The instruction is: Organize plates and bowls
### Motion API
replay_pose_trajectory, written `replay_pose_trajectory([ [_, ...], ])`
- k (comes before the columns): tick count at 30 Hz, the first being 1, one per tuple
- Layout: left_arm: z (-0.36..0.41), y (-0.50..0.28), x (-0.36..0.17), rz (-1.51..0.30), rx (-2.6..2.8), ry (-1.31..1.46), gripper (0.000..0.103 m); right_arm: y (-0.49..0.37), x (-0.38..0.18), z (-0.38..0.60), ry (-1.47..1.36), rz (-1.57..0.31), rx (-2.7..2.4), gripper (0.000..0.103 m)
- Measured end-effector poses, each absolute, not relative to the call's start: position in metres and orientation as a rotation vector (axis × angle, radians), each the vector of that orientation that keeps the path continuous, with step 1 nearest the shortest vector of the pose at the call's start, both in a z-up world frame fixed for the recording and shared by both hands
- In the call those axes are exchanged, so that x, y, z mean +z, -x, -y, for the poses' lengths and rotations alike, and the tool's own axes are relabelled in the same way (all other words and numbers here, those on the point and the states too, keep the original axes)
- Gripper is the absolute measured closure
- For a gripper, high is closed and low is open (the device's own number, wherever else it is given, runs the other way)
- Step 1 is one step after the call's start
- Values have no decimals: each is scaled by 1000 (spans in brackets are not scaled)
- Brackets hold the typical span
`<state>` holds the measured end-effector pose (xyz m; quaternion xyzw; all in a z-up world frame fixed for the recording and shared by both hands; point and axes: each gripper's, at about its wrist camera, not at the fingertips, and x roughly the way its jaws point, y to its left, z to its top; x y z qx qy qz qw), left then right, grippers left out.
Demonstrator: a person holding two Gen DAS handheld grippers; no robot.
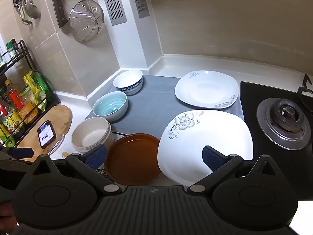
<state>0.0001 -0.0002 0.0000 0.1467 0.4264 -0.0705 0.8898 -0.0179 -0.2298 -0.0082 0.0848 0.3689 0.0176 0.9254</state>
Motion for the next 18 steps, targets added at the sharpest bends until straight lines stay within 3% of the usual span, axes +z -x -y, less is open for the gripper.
replay_pose_trajectory([
  [18,10,-5,1,-888,-145,-304,0,19,-12,237,-190,-760,15,0],
])
